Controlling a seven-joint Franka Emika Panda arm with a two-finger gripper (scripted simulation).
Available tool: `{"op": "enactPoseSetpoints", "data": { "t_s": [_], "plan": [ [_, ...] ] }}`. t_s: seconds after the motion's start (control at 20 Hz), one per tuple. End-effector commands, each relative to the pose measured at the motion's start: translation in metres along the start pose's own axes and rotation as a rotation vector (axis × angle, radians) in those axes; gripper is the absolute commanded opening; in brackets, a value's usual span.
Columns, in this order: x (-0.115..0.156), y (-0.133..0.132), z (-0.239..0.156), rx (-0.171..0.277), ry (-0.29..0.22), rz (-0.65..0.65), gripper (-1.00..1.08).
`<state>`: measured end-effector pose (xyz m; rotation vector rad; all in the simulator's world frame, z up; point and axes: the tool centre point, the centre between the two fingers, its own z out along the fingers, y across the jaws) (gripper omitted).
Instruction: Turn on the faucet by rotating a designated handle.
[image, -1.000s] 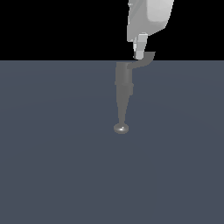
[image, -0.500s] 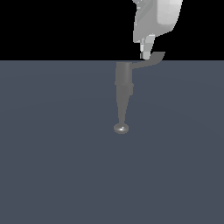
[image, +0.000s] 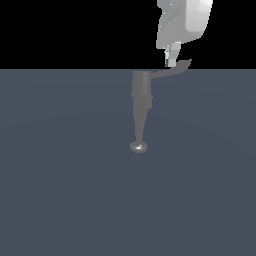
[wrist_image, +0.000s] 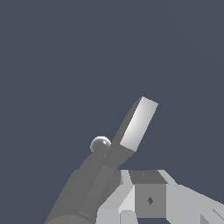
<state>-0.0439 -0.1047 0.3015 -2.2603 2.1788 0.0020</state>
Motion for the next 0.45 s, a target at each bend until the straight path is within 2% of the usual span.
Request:
{"op": "enactPoseSetpoints", "data": {
  "t_s": [0.0, 0.4],
  "plan": [
    [0.022, -0.002, 0.001, 0.000, 0.003, 0.029, -1.00],
    [0.040, -0.014, 0.001, 0.000, 0.002, 0.036, -1.00]
  ]
}}
